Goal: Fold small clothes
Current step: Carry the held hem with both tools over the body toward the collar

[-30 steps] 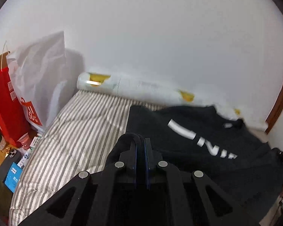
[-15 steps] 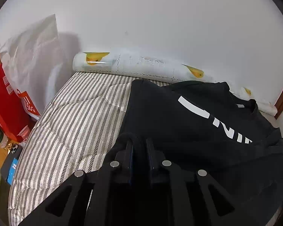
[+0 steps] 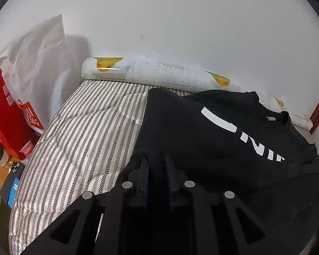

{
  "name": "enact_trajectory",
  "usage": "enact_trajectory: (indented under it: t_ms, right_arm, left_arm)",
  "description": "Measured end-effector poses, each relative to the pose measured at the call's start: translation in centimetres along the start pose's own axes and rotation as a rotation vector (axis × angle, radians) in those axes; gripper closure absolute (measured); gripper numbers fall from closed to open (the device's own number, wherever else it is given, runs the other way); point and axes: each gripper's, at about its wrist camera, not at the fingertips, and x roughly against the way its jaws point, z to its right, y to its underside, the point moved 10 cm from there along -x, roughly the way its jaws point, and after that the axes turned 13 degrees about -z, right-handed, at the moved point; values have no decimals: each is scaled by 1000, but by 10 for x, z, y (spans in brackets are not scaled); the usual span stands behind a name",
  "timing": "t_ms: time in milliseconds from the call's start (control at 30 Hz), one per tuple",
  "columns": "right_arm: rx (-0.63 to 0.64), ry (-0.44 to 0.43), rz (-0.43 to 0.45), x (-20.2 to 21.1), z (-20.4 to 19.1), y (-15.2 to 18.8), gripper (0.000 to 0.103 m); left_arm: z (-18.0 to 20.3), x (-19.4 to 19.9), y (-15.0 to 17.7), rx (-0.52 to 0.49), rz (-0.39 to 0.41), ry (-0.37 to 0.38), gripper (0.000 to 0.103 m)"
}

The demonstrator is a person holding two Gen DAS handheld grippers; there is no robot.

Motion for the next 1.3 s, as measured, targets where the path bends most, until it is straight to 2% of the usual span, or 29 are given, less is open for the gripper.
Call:
enact_trajectory:
  t_ms: [1300]
  right_arm:
    - [-2, -17, 0, 0, -2, 1, 82]
  left_arm:
    - [0, 0, 0, -12, -4, -9, 86]
